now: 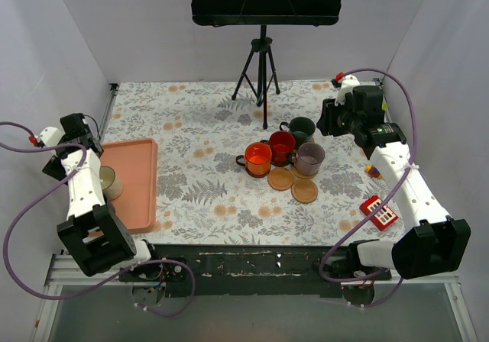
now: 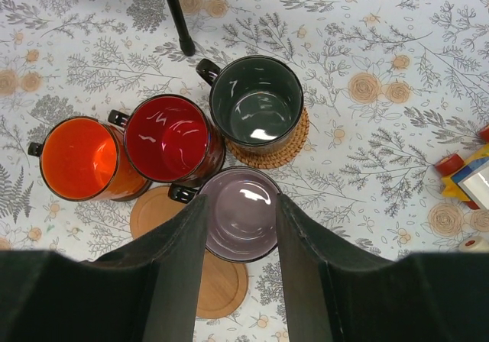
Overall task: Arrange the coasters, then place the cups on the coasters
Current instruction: Pick up the cup from the tray.
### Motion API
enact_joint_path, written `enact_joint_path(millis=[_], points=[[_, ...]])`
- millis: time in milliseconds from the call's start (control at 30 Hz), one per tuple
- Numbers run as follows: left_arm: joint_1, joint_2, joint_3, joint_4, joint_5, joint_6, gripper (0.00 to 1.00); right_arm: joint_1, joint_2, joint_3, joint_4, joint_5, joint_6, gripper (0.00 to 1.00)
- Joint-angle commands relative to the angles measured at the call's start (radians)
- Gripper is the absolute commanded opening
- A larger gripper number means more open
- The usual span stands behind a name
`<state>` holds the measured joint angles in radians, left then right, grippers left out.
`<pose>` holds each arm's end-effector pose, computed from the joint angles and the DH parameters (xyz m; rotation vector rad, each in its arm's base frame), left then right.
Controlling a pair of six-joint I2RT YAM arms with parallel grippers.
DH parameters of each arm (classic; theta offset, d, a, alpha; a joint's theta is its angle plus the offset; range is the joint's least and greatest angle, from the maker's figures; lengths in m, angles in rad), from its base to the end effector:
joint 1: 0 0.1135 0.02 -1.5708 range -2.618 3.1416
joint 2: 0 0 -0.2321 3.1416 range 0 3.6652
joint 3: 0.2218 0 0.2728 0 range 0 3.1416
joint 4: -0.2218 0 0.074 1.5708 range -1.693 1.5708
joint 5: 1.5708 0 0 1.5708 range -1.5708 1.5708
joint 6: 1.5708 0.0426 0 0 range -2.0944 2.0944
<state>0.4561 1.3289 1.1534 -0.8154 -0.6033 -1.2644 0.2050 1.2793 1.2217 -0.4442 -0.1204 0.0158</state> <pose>0.2557 0.1524 0.2602 -1.9280 1.3706 0.3975 0.3166 0.0710 0.3245 -0.2700 2.0613 0.2600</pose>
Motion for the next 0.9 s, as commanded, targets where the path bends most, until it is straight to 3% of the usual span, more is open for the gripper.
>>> enact_joint_path(millis=[0, 267, 500, 667, 867], points=[[0.027, 0.021, -0.029, 0.093, 0.013, 0.124, 0.89, 0.007, -0.018, -0.004, 0.029, -0.018, 0.006, 0.47], [0.090, 0.056, -0.034, 0.131, 0.154, 0.189, 0.64, 0.005, -0.009, -0.004, 0.027, -0.010, -0.002, 0.47], [0.119, 0.059, -0.061, 0.133, 0.289, 0.241, 0.61, 0.007, -0.014, -0.004, 0.022, 0.014, -0.011, 0.47], [0.122, 0.061, -0.092, 0.157, 0.303, 0.263, 0.59, 0.005, -0.012, -0.002, 0.019, 0.028, -0.011, 0.47], [0.122, 0.125, -0.067, 0.170, 0.301, 0.295, 0.50, 0.007, -0.017, -0.010, 0.012, 0.033, -0.011, 0.47]])
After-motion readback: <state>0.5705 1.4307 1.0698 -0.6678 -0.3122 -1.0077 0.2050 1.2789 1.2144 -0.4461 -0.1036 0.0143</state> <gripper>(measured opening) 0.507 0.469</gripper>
